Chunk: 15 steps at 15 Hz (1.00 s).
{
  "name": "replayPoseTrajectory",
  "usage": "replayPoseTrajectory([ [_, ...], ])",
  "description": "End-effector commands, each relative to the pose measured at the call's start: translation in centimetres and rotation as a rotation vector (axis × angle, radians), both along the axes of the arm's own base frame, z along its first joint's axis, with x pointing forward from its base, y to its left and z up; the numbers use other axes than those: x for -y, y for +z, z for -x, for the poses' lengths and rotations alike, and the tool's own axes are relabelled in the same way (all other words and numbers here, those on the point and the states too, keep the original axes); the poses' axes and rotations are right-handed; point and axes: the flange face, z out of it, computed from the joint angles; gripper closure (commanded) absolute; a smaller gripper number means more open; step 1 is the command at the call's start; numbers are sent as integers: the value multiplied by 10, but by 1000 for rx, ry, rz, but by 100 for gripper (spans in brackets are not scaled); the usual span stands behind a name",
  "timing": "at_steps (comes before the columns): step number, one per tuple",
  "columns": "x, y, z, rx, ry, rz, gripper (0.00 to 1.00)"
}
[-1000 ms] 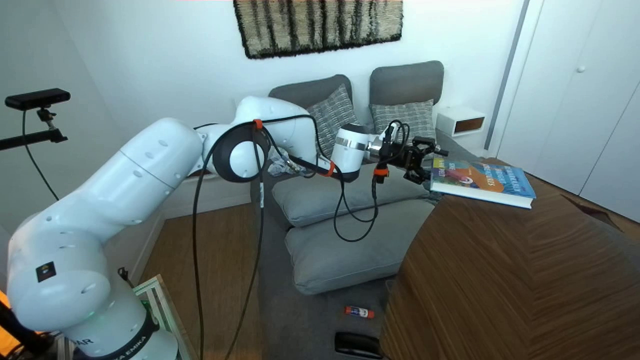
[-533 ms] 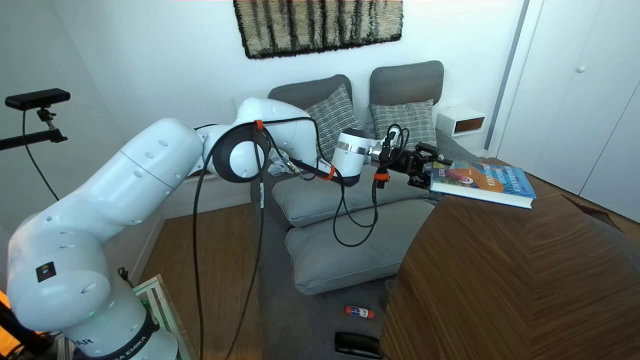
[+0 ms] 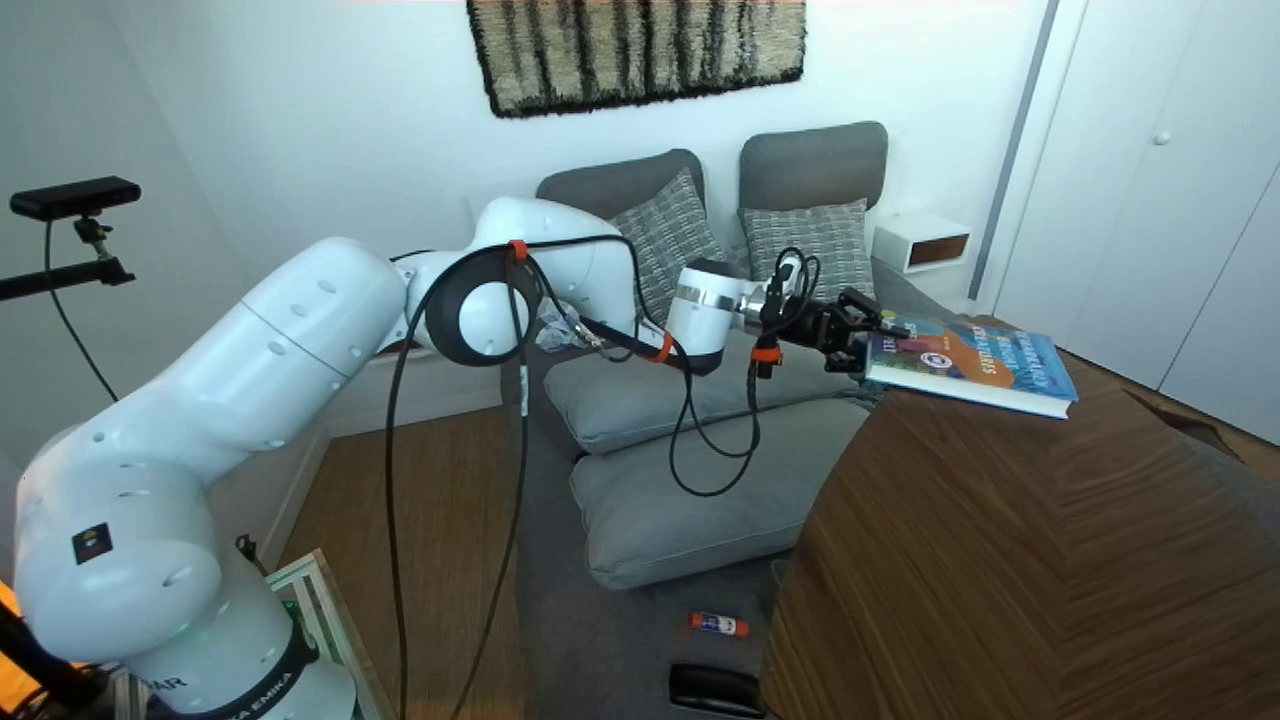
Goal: Put the book on top of the pillow
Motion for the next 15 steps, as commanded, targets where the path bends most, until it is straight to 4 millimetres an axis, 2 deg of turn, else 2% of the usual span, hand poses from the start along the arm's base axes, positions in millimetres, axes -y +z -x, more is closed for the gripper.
replayPoseTrajectory([
  [1,-13,12,0,57,46,39,82],
  [4,-35,29,-3,126,122,61,83],
  [8,-52,28,-3,152,160,20,84],
  [10,-47,25,0,148,138,1,84],
  [15,-16,12,9,85,64,-1,84],
])
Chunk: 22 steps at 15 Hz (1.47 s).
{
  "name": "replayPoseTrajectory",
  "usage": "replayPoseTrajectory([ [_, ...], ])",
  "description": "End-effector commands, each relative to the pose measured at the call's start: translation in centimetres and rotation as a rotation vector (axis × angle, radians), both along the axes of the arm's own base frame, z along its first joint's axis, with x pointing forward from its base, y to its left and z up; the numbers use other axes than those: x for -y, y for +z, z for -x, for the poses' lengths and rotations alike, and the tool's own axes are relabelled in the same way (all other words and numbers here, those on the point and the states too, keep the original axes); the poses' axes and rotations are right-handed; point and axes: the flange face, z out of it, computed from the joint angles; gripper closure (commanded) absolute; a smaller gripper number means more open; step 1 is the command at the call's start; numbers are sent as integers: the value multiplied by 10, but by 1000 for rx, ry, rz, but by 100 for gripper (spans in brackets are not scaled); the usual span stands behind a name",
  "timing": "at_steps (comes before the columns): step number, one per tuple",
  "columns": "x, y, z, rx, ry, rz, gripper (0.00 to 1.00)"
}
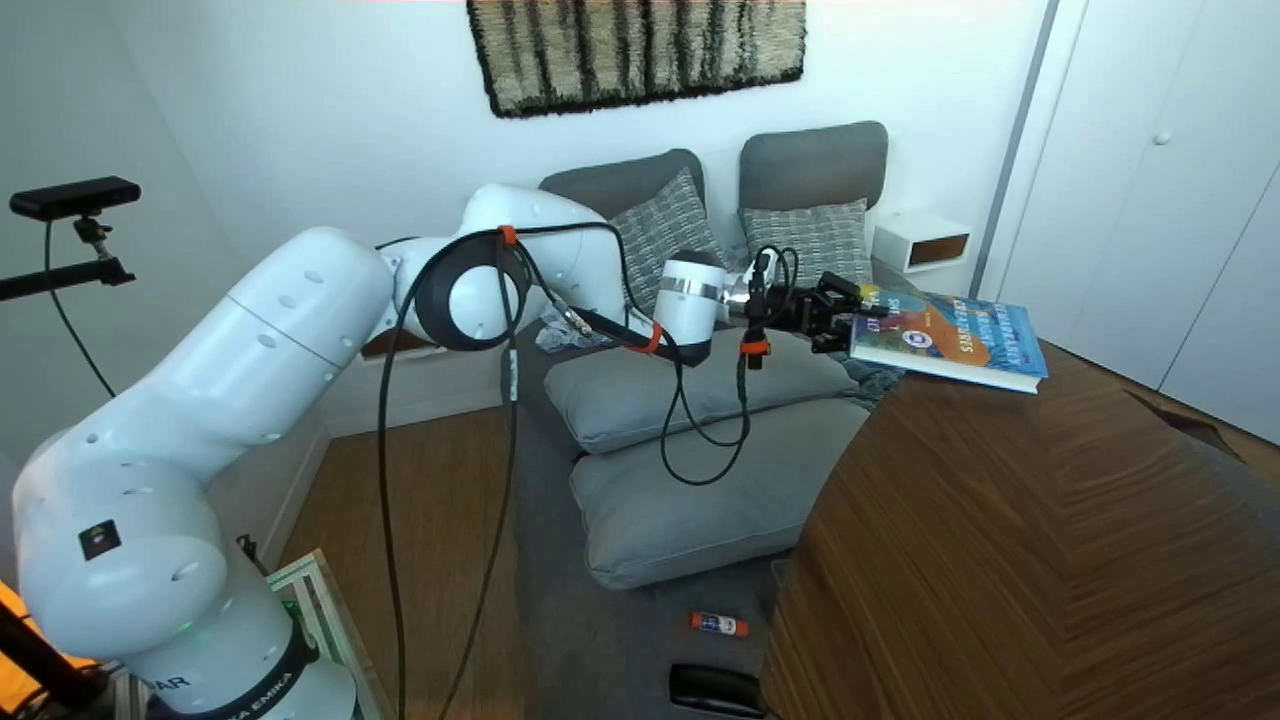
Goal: Put the book on top of the pillow
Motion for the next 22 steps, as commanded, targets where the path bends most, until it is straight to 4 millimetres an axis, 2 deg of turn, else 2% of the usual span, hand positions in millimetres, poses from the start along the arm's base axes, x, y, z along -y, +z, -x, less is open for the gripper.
replayPoseTrajectory([
  [1,26,1,12,-39,-55,-13,84],
  [3,38,-3,15,-52,-76,-14,84],
  [4,42,-4,16,-54,-83,-16,39],
  [9,47,0,15,-39,-83,-15,5],
  [11,45,5,12,-22,-70,-9,0],
  [12,45,8,11,-17,-65,-11,0],
  [13,45,10,10,-15,-60,-12,8],
  [14,44,10,9,-15,-55,-13,25],
  [15,44,9,8,-18,-52,-17,27],
  [16,43,6,8,-24,-50,-21,33],
  [22,41,-5,9,-31,-43,-27,77],
])
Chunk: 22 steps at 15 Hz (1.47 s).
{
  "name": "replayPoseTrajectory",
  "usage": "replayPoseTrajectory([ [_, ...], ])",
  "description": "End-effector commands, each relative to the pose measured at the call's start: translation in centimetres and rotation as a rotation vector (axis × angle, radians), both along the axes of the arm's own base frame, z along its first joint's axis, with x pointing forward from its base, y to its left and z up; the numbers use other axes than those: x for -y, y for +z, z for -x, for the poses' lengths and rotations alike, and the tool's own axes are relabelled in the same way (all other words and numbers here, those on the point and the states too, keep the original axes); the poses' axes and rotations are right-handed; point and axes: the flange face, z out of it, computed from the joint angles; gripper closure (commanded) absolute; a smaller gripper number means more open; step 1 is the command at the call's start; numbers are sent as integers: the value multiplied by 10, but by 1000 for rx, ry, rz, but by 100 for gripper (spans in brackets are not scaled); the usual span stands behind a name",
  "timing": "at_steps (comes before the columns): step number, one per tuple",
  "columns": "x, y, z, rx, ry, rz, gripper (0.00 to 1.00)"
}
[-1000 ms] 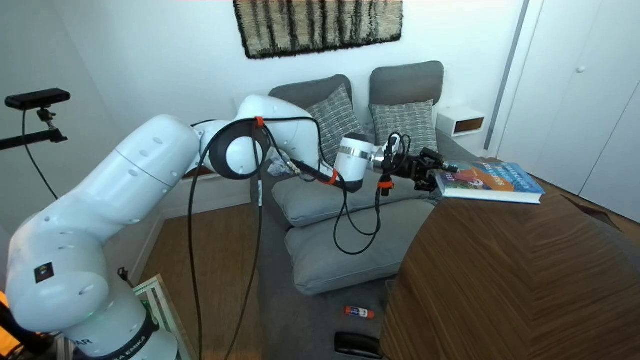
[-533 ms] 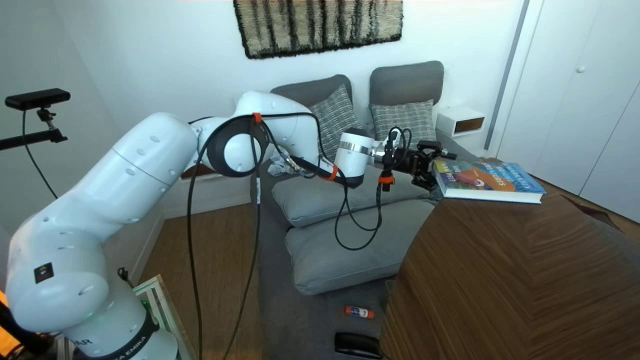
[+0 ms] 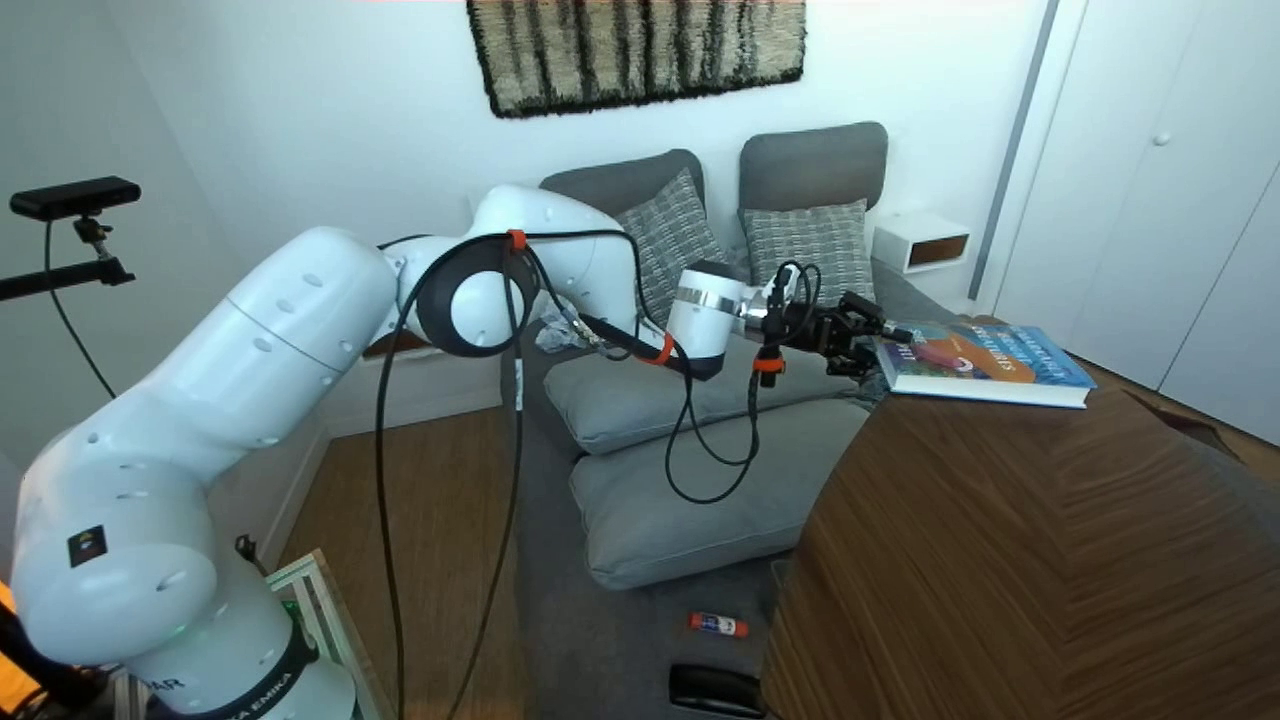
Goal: Put the book on top of the pillow
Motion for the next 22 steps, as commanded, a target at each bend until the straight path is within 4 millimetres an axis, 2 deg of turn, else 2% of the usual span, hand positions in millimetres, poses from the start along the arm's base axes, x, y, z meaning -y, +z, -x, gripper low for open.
replayPoseTrajectory([
  [1,0,5,-1,15,12,10,83],
  [2,-3,7,-1,28,17,24,89],
  [4,-8,12,-1,53,34,42,90],
  [6,-24,19,0,75,80,75,90],
  [8,-51,26,0,94,151,131,90],
  [13,-141,38,5,113,346,258,90],
  [17,-211,34,23,137,513,278,90],
  [19,-232,34,34,134,575,226,90],
  [20,-225,14,18,106,519,227,65],
  [22,-240,13,27,103,548,206,65],
])
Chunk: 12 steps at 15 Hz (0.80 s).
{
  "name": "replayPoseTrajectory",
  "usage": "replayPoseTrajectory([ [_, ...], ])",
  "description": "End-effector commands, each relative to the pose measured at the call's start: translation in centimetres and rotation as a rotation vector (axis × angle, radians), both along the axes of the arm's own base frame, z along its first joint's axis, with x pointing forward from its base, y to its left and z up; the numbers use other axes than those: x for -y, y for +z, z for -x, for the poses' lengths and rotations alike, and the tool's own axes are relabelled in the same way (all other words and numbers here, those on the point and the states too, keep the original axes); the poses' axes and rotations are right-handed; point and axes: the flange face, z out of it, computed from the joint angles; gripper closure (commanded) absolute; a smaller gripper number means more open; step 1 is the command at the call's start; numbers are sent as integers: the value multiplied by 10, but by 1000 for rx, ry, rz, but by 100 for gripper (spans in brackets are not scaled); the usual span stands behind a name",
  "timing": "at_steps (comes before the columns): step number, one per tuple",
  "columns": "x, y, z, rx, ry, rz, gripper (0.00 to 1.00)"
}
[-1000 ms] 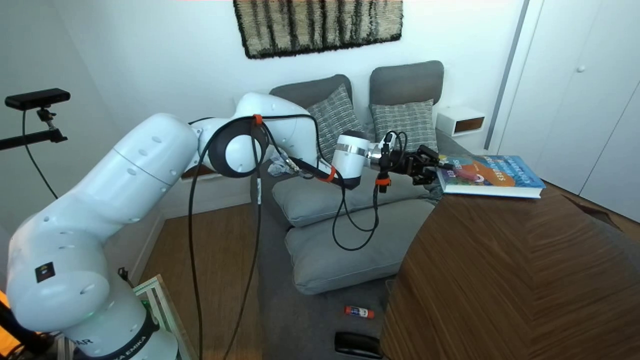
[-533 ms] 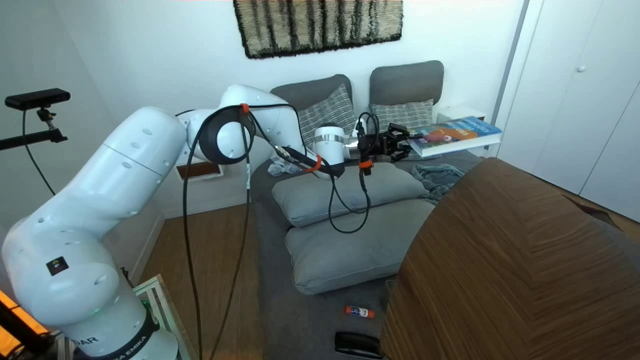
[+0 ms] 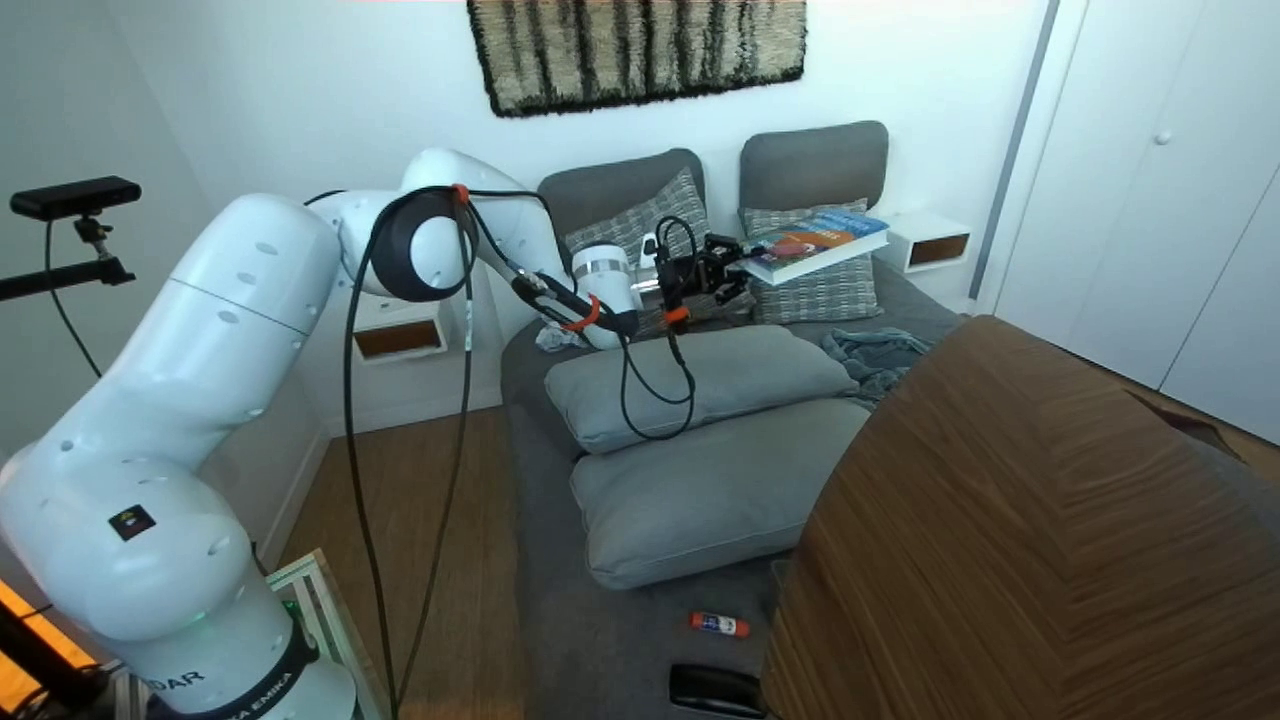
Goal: Put the book on top of the pillow
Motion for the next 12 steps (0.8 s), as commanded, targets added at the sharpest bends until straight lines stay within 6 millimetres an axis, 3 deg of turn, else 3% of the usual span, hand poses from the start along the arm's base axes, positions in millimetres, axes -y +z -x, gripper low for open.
replayPoseTrajectory([
  [1,-1,1,2,-2,1,-2,65],
  [3,3,3,3,-4,-2,-3,65],
  [4,5,3,3,-4,-4,-3,90],
  [6,-3,-11,5,-10,-41,0,90],
  [12,-72,-63,29,19,-79,2,90],
])
